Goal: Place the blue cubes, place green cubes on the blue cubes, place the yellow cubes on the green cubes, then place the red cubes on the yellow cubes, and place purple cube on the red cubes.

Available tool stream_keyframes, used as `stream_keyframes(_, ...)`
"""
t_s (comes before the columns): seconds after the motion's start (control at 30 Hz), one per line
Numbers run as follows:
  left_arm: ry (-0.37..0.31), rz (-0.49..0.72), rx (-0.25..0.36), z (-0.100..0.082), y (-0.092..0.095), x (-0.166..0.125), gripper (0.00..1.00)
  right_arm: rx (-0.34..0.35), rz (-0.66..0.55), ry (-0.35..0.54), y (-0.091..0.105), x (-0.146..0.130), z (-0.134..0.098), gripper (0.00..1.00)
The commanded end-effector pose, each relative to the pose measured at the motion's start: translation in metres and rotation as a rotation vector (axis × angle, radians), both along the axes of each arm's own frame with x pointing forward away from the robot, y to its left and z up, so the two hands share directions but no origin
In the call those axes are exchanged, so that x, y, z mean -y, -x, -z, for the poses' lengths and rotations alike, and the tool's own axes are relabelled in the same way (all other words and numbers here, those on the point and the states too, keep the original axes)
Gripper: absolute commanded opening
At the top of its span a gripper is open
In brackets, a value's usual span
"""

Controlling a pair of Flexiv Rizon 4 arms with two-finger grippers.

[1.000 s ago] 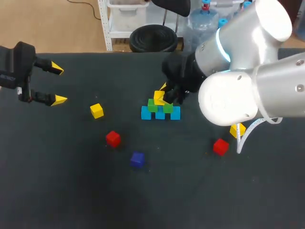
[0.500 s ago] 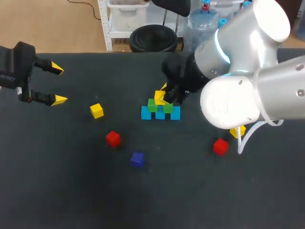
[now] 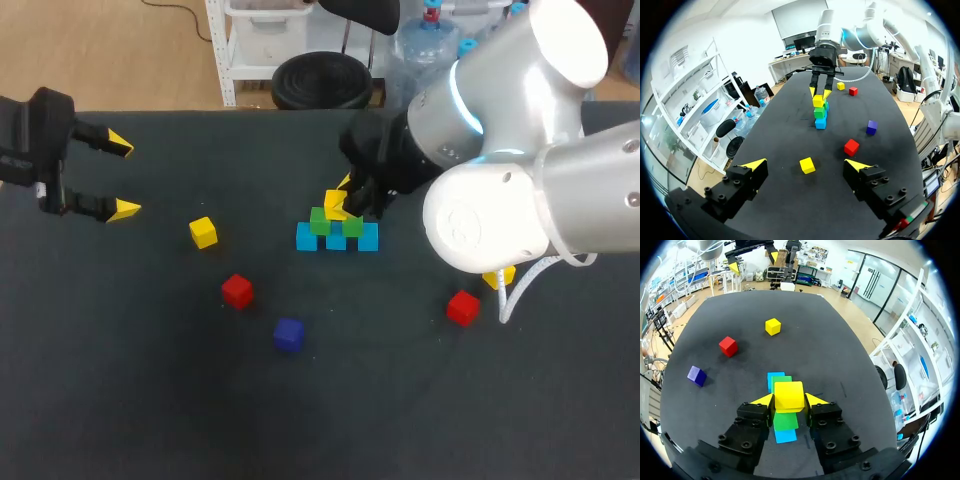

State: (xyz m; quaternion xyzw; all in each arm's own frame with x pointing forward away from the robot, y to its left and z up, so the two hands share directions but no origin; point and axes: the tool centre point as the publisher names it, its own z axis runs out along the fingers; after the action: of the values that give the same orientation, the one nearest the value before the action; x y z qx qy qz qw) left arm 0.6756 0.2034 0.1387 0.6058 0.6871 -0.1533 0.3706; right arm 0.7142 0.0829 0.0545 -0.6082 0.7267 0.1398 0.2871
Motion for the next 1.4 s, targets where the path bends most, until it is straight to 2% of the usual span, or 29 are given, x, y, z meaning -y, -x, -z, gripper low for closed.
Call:
stream_keyframes(0.03, 0.005, 0.002, 0.007, 0.0016, 0.0002, -0.0009, 1.00, 0.001, -0.001, 0.002, -0.0001, -0.0025, 0.0002, 0.00)
stream_keyframes(1.27, 0.005, 0.002, 0.007, 0.0016, 0.0002, -0.0009, 1.00, -0.001, 0.004, 0.001, 0.0016, 0.0002, 0.0000, 0.00)
stream_keyframes(1.4, 0.005, 0.002, 0.007, 0.0016, 0.0002, -0.0009, 1.00, 0.000, 0.003, -0.001, 0.0011, -0.0006, -0.0004, 0.07)
